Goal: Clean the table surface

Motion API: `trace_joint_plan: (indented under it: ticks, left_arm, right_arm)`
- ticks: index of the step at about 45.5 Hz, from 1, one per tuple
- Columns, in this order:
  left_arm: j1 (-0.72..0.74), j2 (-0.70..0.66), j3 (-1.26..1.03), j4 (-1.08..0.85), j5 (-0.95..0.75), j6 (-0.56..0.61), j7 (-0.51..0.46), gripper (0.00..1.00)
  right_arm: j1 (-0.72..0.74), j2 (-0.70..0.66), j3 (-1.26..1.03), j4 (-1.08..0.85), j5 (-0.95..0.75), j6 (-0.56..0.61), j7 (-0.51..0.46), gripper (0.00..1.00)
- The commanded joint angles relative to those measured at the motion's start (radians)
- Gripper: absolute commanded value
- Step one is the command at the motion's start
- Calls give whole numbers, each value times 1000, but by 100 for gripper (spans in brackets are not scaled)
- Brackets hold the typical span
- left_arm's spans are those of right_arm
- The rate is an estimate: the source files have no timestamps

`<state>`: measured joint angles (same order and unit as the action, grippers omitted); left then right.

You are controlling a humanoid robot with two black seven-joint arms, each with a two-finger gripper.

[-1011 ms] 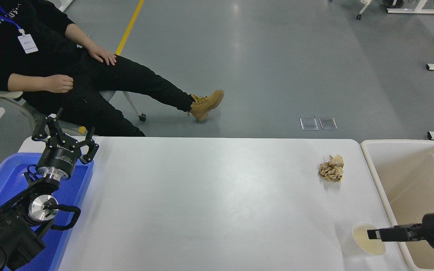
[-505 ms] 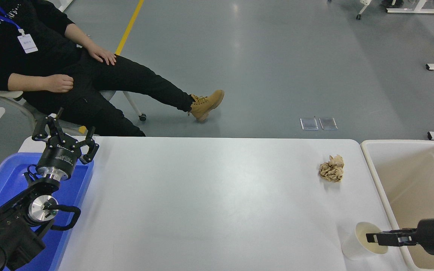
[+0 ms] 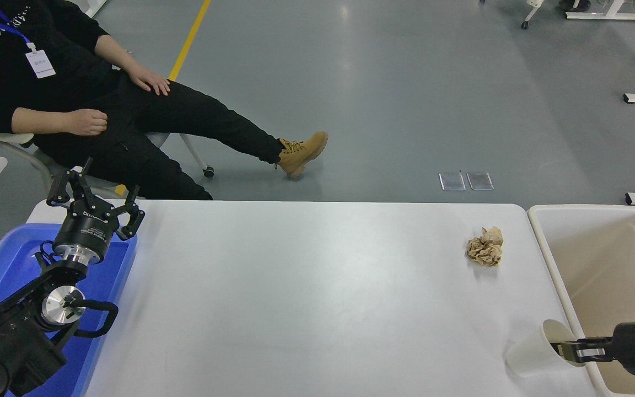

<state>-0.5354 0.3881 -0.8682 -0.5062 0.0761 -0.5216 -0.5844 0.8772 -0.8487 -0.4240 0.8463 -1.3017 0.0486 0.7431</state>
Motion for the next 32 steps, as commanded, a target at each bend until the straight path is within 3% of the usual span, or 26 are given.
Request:
trace_joint_plan:
  ticks: [1, 9, 18, 32]
  left_arm:
    - [0, 0, 0, 0, -1, 0, 0, 100]
    - [0, 0, 0, 0, 1, 0, 0, 100]
    - [0, 0, 0, 0, 1, 0, 0, 100]
    - [0, 0, 0, 0, -1, 0, 0, 100]
  right_arm:
    - [46, -21, 66, 13, 2, -1, 53, 0]
    - [81, -88, 221, 69, 7, 7, 130, 0]
    - [89, -141, 409, 152, 31, 13, 130, 0]
    - [114, -128, 594, 56, 303, 13, 130, 0]
